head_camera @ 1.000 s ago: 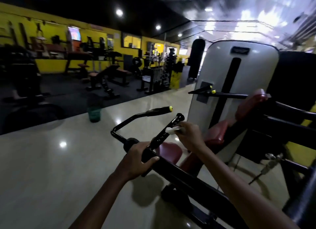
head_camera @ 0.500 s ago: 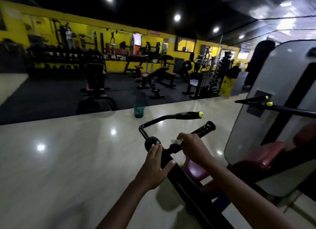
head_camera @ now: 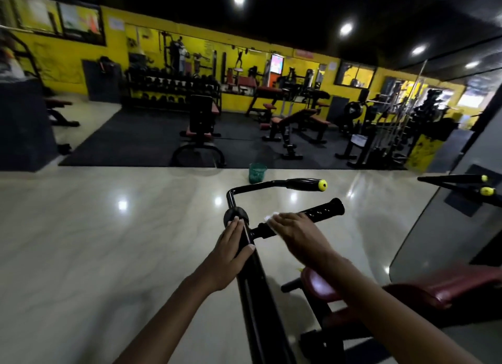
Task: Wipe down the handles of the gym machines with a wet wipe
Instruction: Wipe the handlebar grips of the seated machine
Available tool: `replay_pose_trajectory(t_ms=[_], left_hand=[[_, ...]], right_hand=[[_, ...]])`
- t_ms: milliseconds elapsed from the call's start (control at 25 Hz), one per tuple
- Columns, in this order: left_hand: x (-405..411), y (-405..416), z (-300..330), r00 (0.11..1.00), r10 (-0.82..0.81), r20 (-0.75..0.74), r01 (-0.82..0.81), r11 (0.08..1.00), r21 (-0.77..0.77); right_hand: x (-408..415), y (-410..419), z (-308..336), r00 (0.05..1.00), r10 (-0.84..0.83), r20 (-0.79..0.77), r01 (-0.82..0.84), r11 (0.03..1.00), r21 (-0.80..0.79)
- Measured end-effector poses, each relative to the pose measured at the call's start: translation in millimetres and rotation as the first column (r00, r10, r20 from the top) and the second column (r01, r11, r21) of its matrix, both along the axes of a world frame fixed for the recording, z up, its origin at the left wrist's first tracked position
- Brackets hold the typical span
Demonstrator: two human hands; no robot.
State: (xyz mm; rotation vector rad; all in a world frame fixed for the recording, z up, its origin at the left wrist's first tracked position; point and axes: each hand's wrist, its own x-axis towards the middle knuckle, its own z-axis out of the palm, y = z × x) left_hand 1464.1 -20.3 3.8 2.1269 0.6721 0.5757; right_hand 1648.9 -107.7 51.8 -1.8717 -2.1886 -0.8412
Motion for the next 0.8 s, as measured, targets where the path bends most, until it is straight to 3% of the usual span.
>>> replay_pose_trajectory(t_ms=[120, 280, 440, 640, 800], left_hand=[[0.9, -3.1, 5.1, 0.999, 0.034, -0.039, -0.034, 0.999, 0.001], [4.3, -8.2, 11.7, 0.995, 0.061, -0.080, -0.060, 0.998, 0.010], [2.5, -10.9, 13.7, 0.994, 0.072, -0.079, -0.071, 0.997, 0.017], [0.8, -13.4, 15.1, 0.994, 0.066, -0.082, -0.065, 0.998, 0.011], [-0.2, -11.3, 14.5, 0.995, 0.053, -0.086, -0.053, 0.999, 0.006]], right_hand=[[16.6, -13.3, 1.5, 0.993, 0.097, 0.065, -0.097, 0.995, -0.003], [34.6, -19.5, 6.1, 1.000, 0.013, -0.026, -0.011, 0.998, 0.056], [31.1, -32.8, 7.5, 0.990, 0.099, 0.098, -0.102, 0.995, 0.021], [47.8, -30.9, 7.5, 1.000, -0.008, 0.004, 0.007, 0.997, 0.076], [46.2, -43.2, 15.5, 0.989, 0.089, 0.115, -0.096, 0.994, 0.054]])
